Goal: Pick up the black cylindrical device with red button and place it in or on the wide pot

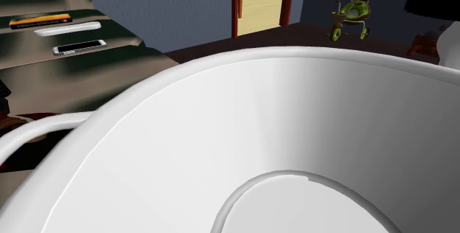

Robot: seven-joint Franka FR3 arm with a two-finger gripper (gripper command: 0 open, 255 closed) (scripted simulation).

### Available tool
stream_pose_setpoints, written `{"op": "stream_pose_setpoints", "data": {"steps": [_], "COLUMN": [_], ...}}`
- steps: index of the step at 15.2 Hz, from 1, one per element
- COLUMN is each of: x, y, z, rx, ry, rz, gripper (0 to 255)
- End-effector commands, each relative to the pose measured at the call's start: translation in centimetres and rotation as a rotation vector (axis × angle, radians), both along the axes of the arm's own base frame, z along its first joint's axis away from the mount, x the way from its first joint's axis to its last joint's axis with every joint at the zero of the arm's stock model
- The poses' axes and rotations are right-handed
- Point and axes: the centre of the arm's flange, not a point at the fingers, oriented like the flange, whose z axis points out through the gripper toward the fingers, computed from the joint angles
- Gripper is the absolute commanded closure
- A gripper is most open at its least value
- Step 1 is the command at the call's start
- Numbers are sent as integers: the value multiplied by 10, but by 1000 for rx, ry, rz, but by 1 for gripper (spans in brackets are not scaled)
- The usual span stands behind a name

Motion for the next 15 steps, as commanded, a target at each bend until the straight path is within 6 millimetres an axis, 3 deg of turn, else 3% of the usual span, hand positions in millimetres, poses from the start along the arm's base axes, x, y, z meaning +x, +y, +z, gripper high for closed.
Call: {"op": "stream_pose_setpoints", "data": {"steps": [1, 10, 15], "x": [0, 0, 0], "y": [-1, -1, -1], "z": [-12, -59, -61], "rx": [1, 1, 1], "ry": [0, 0, 0], "rz": [0, 0, 0], "gripper": [255, 255, 255]}}
